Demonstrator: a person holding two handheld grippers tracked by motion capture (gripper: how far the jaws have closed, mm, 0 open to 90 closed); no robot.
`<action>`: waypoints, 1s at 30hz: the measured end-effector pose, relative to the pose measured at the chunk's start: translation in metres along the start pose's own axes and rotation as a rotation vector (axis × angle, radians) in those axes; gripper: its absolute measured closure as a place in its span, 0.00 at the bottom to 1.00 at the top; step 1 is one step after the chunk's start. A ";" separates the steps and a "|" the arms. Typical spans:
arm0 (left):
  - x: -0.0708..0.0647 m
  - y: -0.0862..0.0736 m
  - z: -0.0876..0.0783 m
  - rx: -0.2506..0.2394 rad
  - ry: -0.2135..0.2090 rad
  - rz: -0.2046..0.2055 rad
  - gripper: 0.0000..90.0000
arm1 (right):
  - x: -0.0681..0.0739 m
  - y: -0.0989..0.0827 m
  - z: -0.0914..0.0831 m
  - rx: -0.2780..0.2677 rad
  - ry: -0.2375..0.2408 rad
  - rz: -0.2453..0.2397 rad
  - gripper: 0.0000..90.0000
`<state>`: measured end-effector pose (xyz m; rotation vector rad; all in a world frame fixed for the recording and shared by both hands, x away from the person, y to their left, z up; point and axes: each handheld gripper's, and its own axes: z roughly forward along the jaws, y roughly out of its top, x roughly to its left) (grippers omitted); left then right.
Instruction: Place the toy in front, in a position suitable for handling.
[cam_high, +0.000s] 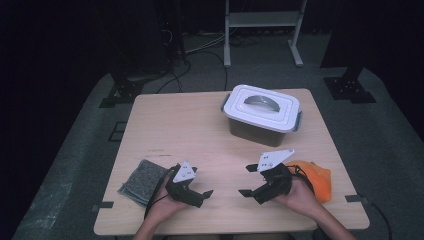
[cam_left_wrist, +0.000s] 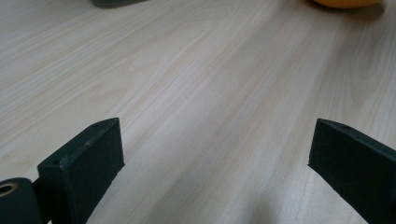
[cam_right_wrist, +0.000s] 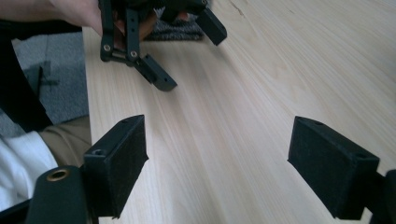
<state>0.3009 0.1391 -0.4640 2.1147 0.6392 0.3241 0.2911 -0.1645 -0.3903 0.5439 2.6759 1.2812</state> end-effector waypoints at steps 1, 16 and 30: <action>0.000 0.000 0.000 0.000 -0.001 -0.001 0.03 | -0.001 0.000 -0.003 0.003 -0.003 -0.004 0.20; 0.000 0.000 0.000 -0.001 -0.001 0.000 0.03 | -0.026 -0.014 -0.058 -0.006 -0.085 0.006 0.19; 0.000 -0.001 0.001 0.003 -0.003 -0.003 0.03 | -0.047 -0.056 -0.094 0.008 -0.138 0.018 0.19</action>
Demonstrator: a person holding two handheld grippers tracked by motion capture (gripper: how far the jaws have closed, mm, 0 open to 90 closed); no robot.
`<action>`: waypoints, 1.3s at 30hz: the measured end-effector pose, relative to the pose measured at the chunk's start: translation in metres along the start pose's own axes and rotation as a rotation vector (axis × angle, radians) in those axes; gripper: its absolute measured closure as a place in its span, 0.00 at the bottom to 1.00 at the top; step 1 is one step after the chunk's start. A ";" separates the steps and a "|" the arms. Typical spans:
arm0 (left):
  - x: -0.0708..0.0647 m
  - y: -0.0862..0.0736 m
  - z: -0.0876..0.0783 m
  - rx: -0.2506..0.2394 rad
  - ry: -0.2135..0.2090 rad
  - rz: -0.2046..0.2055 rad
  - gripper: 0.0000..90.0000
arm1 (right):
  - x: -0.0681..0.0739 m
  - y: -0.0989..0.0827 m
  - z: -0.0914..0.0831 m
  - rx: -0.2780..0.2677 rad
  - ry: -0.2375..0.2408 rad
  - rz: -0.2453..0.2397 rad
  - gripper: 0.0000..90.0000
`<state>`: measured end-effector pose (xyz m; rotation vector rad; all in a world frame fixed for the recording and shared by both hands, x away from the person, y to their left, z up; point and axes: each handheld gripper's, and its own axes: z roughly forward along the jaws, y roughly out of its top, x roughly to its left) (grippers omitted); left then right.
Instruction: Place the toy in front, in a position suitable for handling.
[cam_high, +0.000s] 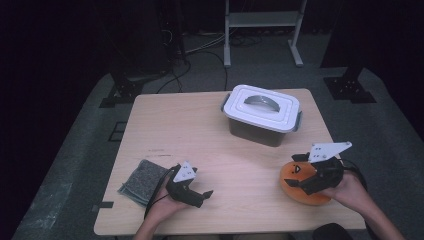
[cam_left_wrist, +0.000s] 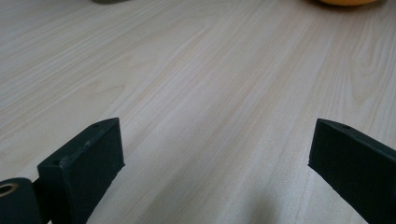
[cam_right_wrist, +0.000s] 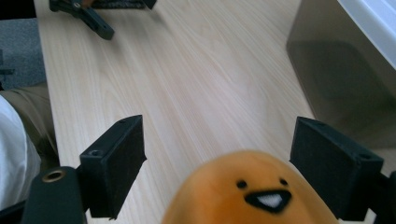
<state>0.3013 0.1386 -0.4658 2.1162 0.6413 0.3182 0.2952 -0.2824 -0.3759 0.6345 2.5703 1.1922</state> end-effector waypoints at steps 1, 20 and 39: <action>0.000 0.000 0.000 0.000 0.000 -0.001 0.03 | 0.000 0.000 0.000 0.000 0.000 0.000 0.19; 0.001 0.000 0.000 0.004 0.003 -0.007 0.03 | -0.013 -0.060 0.004 -0.014 0.019 0.106 0.33; 0.003 -0.001 -0.002 0.003 0.007 -0.011 0.03 | -0.014 -0.060 -0.010 -0.070 -0.003 0.077 0.74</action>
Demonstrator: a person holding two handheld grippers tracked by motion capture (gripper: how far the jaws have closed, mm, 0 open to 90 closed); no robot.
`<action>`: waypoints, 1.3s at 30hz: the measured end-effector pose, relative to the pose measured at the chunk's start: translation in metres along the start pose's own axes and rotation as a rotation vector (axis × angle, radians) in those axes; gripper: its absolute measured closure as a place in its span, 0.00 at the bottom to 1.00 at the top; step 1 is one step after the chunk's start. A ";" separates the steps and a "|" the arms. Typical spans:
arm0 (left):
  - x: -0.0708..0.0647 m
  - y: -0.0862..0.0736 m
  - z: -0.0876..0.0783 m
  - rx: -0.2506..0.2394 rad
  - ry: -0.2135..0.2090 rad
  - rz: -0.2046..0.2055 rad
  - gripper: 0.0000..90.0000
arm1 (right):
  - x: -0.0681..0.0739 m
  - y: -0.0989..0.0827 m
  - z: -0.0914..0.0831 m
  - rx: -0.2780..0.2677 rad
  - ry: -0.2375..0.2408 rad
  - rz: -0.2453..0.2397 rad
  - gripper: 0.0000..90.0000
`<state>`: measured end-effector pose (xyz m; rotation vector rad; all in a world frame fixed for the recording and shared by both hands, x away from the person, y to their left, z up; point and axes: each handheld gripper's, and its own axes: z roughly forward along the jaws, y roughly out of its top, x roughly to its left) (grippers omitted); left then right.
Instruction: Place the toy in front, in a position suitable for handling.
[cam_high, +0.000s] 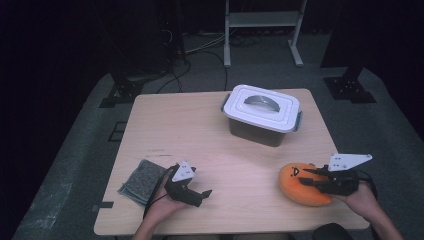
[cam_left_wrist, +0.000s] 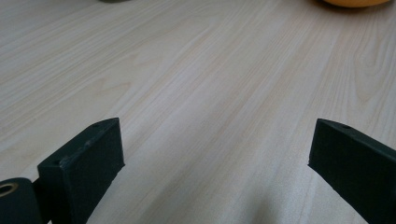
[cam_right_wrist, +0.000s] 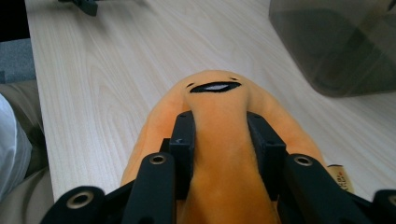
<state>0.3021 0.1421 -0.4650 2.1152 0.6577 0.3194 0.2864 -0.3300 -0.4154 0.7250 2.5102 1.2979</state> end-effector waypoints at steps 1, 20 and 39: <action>0.000 0.000 0.000 0.000 0.002 0.001 0.03 | -0.001 0.001 -0.001 -0.001 -0.002 -0.001 0.75; 0.006 0.000 -0.009 -0.021 0.016 -0.005 0.03 | 0.024 0.071 0.015 -0.168 0.140 -0.107 0.74; 0.020 -0.004 -0.020 -0.039 0.046 -0.039 0.03 | 0.048 0.128 0.077 -0.153 0.272 -0.224 0.74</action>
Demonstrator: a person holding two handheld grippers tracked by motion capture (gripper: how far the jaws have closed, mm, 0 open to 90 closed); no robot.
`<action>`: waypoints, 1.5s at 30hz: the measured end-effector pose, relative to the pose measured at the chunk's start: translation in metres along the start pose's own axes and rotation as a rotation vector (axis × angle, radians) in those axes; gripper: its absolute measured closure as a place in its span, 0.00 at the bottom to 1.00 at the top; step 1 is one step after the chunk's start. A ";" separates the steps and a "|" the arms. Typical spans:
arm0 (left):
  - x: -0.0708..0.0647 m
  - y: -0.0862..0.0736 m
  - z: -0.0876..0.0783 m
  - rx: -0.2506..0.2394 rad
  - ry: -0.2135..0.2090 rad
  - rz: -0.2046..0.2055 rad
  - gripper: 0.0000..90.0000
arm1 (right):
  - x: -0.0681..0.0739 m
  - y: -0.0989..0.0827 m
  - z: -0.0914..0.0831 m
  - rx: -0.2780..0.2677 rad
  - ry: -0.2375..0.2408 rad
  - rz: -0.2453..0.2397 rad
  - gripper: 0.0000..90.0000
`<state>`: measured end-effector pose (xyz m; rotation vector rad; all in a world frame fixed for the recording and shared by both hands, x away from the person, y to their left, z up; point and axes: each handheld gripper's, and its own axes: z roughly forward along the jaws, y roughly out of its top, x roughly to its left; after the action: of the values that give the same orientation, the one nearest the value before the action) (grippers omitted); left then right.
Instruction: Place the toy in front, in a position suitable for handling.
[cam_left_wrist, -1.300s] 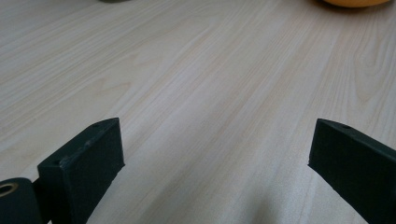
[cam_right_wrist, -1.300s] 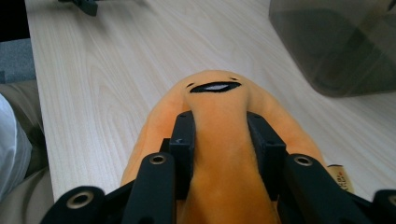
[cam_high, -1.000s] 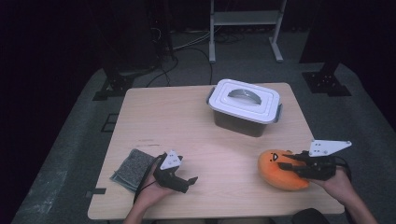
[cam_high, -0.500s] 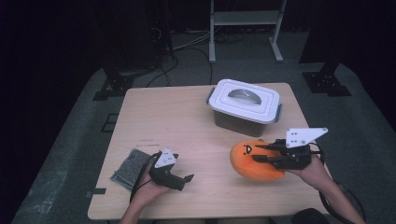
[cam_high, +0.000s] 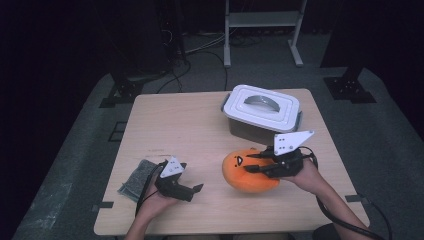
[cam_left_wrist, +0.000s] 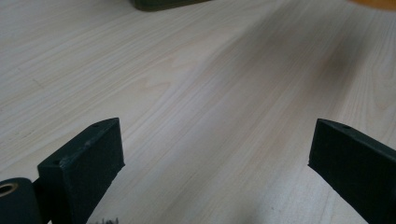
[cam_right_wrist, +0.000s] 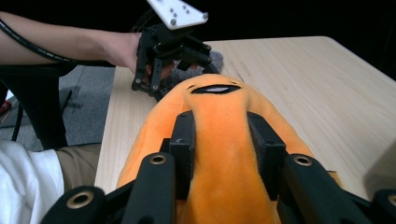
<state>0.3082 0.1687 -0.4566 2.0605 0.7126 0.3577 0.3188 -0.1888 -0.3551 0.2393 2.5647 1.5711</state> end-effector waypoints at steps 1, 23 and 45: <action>0.001 0.000 0.000 0.000 0.001 0.000 0.03 | 0.000 0.000 0.005 0.007 0.009 -0.002 0.74; 0.012 -0.004 -0.007 -0.013 0.027 -0.029 0.03 | 0.013 -0.033 0.081 0.095 0.066 -0.020 0.67; 0.009 -0.001 -0.009 -0.019 0.014 -0.002 0.04 | 0.002 -0.049 0.052 0.039 0.045 0.097 0.43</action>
<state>0.3103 0.1802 -0.4525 2.0411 0.7170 0.3771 0.3234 -0.1653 -0.4219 0.3417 2.6578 1.5766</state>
